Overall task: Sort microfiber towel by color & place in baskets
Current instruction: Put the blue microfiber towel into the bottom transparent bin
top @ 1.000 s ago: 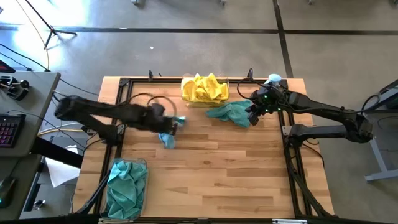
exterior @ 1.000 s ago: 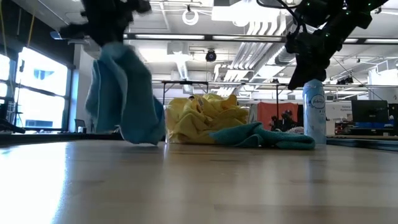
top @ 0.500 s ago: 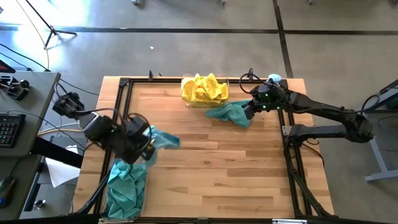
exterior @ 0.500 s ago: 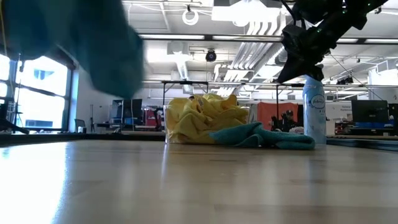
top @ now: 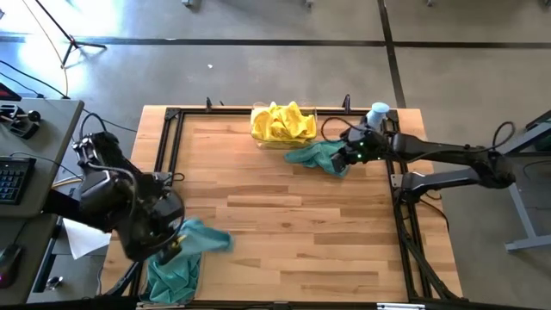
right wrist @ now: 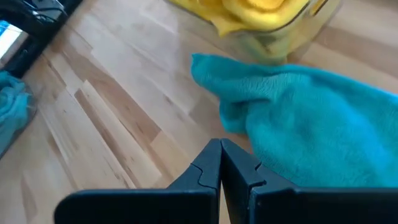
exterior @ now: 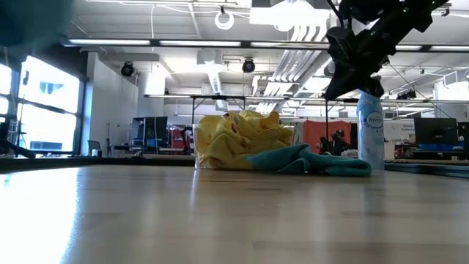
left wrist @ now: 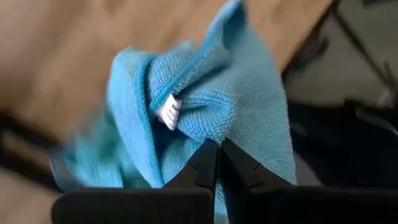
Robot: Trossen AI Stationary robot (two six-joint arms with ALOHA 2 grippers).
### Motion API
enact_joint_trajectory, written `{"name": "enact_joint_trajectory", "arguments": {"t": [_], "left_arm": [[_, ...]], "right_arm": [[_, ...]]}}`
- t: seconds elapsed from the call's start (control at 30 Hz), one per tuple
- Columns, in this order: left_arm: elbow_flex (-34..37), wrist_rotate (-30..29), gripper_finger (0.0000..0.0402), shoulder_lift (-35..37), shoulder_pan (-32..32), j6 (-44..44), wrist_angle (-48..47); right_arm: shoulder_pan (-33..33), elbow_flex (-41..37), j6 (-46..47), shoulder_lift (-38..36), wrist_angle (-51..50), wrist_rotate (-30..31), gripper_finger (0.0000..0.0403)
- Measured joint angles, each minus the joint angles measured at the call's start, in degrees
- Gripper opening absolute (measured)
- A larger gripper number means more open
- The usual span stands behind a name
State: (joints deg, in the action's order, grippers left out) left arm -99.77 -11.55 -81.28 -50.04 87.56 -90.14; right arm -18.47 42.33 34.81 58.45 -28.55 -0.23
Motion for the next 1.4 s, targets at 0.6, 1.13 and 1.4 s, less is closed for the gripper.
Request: {"name": "enact_joint_trajectory", "arguments": {"t": [0.6,1.13,1.4], "left_arm": [[0.0,21.7,0.0,-5.2,-13.4,27.0,0.1],[16.7,27.2,0.0,1.3,-13.9,28.1,0.1],[24.9,33.0,0.0,5.9,-18.9,39.1,0.1]], "right_arm": [[7.9,0.0,2.9,15.1,11.2,3.1,0.0004],[7.9,0.0,0.1,15.2,13.1,2.8,0.0004],[7.9,0.0,-0.3,15.2,13.1,1.0,0.0004]]}}
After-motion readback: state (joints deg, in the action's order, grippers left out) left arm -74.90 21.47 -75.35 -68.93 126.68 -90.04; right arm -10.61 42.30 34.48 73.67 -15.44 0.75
